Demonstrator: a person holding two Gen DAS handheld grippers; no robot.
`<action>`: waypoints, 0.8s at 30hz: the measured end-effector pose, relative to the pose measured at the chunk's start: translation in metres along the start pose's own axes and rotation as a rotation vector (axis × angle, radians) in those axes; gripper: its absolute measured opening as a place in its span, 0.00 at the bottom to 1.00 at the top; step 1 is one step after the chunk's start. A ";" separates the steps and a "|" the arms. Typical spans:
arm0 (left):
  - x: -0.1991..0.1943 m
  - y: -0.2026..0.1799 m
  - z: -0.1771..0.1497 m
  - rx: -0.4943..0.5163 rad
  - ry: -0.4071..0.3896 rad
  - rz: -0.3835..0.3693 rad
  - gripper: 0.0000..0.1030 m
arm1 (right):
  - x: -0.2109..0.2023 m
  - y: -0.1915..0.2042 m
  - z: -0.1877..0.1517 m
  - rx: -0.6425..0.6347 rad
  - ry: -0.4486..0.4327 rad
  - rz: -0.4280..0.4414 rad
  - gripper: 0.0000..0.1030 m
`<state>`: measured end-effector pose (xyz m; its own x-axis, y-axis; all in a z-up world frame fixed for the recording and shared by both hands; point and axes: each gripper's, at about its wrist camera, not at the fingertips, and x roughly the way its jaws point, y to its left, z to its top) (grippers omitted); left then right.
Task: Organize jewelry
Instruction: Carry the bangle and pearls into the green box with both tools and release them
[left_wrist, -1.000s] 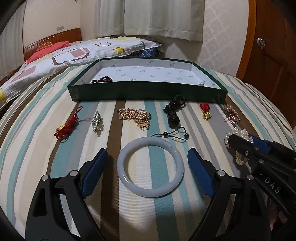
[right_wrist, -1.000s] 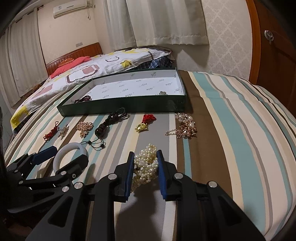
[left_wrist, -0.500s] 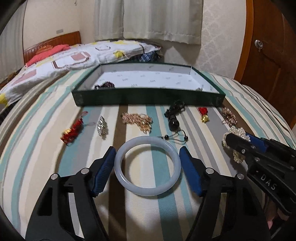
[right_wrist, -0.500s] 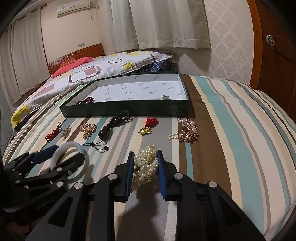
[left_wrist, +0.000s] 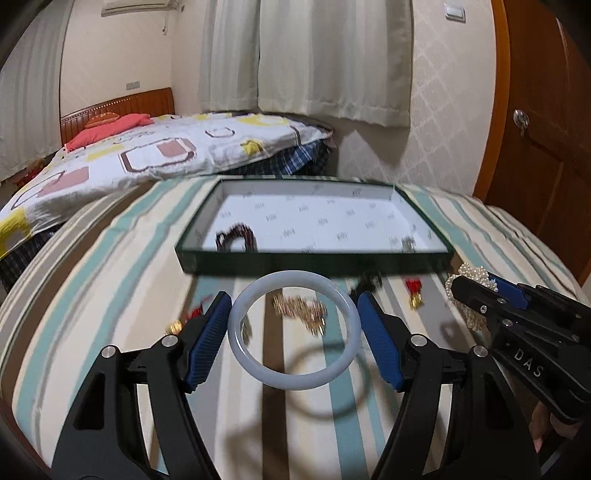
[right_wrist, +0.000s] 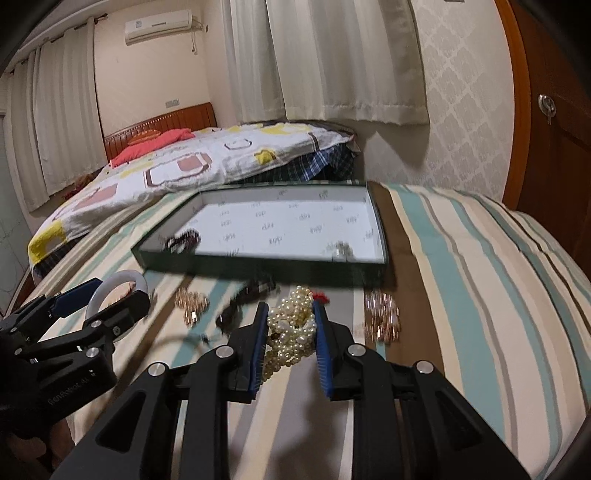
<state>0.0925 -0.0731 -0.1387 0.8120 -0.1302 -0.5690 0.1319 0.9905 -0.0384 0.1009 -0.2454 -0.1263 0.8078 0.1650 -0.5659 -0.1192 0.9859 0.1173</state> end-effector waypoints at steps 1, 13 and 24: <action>0.002 0.001 0.005 0.000 -0.006 0.001 0.67 | 0.001 0.000 0.005 -0.002 -0.007 0.001 0.24; 0.051 0.012 0.073 -0.048 -0.044 -0.005 0.67 | 0.042 0.002 0.070 -0.040 -0.100 0.006 0.24; 0.143 0.019 0.073 -0.063 0.142 0.006 0.67 | 0.111 -0.013 0.072 -0.005 0.049 0.015 0.24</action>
<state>0.2522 -0.0761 -0.1609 0.7233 -0.1207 -0.6799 0.0872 0.9927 -0.0836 0.2339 -0.2420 -0.1318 0.7766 0.1803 -0.6036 -0.1336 0.9835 0.1219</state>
